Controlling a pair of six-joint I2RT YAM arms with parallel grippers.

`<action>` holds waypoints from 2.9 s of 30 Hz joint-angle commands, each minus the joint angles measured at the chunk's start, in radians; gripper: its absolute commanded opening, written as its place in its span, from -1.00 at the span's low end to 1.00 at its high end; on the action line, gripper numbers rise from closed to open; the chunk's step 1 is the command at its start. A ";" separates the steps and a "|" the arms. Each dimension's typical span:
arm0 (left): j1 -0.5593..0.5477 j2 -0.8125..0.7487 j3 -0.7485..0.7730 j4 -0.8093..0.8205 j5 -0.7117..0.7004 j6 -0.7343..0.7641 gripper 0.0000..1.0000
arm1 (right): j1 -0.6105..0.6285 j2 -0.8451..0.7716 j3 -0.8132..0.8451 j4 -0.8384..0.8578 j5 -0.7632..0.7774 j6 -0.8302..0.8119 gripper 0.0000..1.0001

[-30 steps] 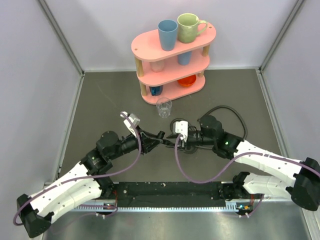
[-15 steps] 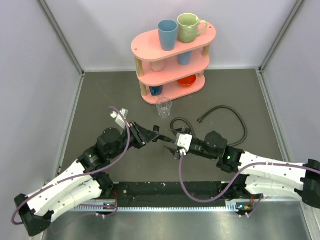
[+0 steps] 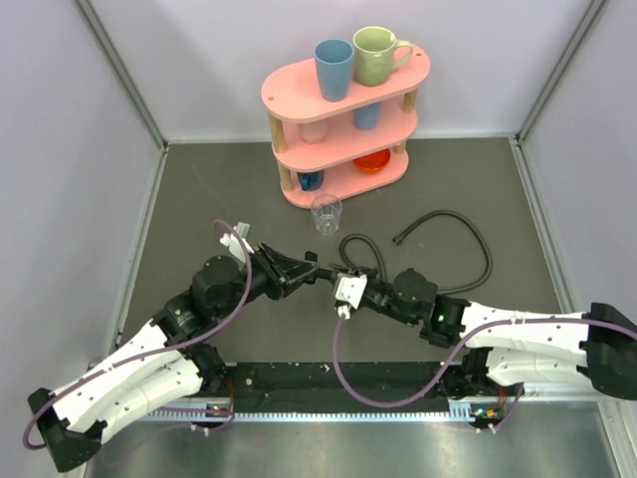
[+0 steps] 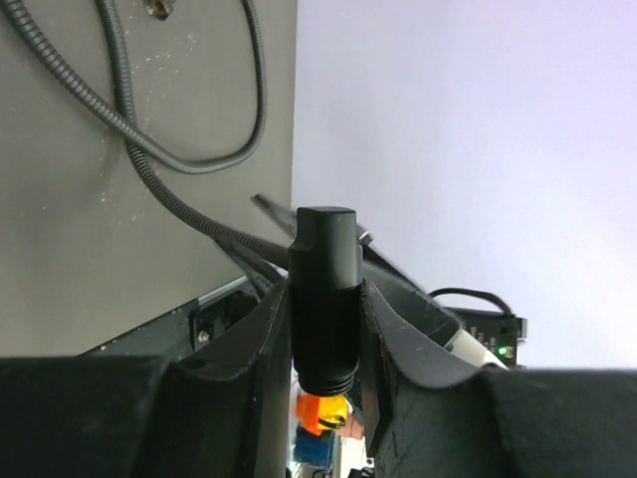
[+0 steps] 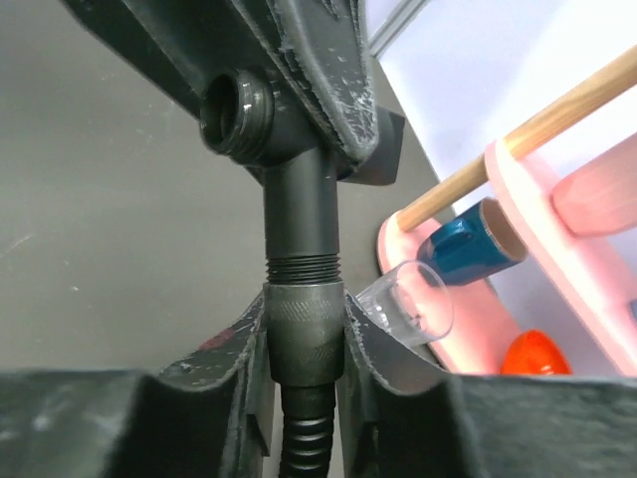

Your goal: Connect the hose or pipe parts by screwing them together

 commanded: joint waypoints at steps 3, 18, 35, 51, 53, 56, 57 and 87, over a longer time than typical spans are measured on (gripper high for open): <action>-0.002 -0.024 0.012 0.104 0.011 0.069 -1.00 | 0.013 -0.024 0.051 0.019 -0.004 0.022 -1.00; -0.001 0.045 -0.232 0.623 0.271 1.010 -1.00 | -0.382 0.021 0.237 -0.332 -0.836 0.322 -1.00; 0.311 0.124 -0.049 0.163 0.100 0.825 -1.00 | -0.382 -0.321 0.154 -0.598 -0.269 0.526 0.98; 0.700 0.601 0.002 0.018 0.536 0.863 -0.59 | -0.381 -0.338 0.309 -0.938 -0.046 0.802 0.98; 0.703 0.612 0.000 0.018 0.527 0.867 -0.40 | -0.381 -0.344 0.315 -0.967 -0.051 0.818 0.98; 0.709 0.609 0.017 -0.014 0.482 0.890 0.01 | -0.381 -0.364 0.309 -0.981 0.004 0.842 0.98; 0.709 0.608 0.024 -0.026 0.471 0.906 0.10 | -0.381 -0.369 0.312 -0.987 0.020 0.853 0.98; 0.640 -0.202 0.192 -0.063 0.591 0.881 0.98 | -0.381 -0.673 0.559 -1.285 0.236 1.074 0.98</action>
